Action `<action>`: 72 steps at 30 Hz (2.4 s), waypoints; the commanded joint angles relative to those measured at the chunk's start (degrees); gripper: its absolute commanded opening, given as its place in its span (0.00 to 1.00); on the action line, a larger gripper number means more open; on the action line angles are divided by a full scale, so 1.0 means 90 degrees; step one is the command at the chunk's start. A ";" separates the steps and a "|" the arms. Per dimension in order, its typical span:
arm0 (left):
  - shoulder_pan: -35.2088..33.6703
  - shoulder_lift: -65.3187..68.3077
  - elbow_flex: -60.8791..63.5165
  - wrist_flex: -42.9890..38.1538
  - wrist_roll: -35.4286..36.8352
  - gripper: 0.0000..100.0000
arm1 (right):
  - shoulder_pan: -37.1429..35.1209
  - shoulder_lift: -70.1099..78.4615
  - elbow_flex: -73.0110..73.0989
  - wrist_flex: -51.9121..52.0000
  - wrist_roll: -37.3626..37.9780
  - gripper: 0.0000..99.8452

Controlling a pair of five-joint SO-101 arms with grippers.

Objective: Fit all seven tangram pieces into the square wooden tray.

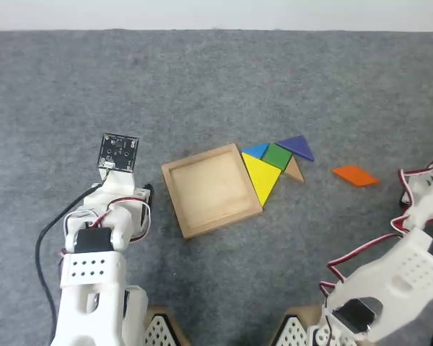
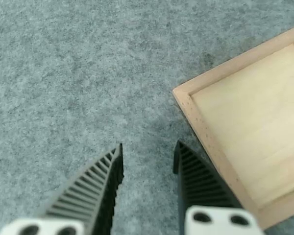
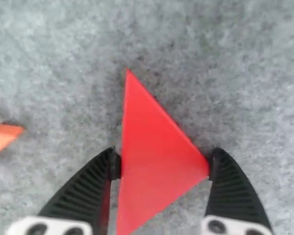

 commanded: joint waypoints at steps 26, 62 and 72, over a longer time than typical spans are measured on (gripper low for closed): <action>0.0039 0.0029 -0.0044 -0.0156 -0.0049 0.17 | 0.0151 -0.1958 0.0664 0.1050 -0.0801 0.34; 0.0020 0.0029 -0.0044 -0.0156 -0.0059 0.17 | -0.0464 -0.1372 0.0625 -0.0034 -0.2930 0.30; 0.0020 0.0029 -0.0044 -0.0156 -0.0059 0.17 | -0.0230 -0.0786 0.0635 -0.0327 -0.2872 0.30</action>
